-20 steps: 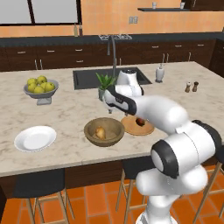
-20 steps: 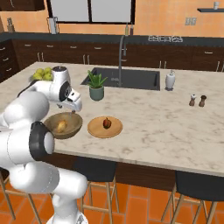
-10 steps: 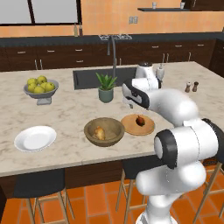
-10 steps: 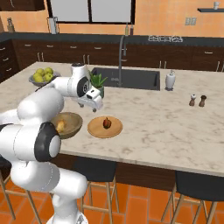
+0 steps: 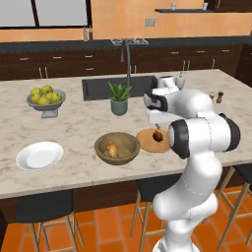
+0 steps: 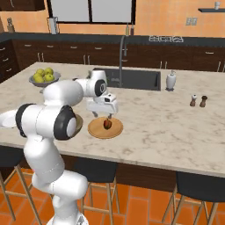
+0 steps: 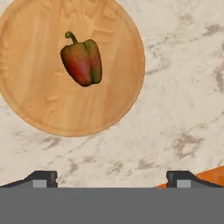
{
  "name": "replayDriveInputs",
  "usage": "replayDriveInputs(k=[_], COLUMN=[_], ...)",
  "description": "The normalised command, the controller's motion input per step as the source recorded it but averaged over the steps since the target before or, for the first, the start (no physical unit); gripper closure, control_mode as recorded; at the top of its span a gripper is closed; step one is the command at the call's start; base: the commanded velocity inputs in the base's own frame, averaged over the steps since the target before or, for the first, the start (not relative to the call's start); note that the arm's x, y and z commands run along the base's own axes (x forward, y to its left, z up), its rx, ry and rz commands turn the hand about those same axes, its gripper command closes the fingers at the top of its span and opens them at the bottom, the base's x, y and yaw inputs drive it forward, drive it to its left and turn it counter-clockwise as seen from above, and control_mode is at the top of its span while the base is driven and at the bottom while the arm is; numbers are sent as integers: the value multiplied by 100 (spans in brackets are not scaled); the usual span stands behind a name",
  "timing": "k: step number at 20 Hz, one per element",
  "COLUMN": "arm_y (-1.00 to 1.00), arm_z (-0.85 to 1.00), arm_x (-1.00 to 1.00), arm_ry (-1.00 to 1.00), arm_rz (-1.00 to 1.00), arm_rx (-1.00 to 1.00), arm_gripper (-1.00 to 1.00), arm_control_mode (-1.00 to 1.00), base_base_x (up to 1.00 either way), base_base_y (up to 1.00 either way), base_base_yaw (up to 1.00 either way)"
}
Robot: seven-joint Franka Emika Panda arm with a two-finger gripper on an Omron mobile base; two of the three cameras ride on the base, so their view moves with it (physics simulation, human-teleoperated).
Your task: Pick the chicken drumstick and bell pepper from their plates and place them in the bowl. Then put the bowl in the fridge.
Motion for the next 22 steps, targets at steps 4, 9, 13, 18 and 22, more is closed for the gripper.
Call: replayDriveInputs(k=[4, 9, 13, 18, 22], arm_y=[-7, 0, 0, 0, 0], arm_z=[-45, -30, -55, -55, -35], arm_x=[55, 54, 35, 23, 24], arm_ry=[0, -5, -2, -3, -4], arm_rz=[8, 7, 4, 3, 1], arm_rx=[7, 9, 0, 1, 0], arm_gripper=[-100, -100, -100, -100, -100], arm_control_mode=[-100, -100, -100, -100, -100], base_base_x=[0, 0, 0, 0, 0], base_base_y=[0, 0, 0, 0, 0], base_base_yaw=[0, 0, 0, 0, 0])
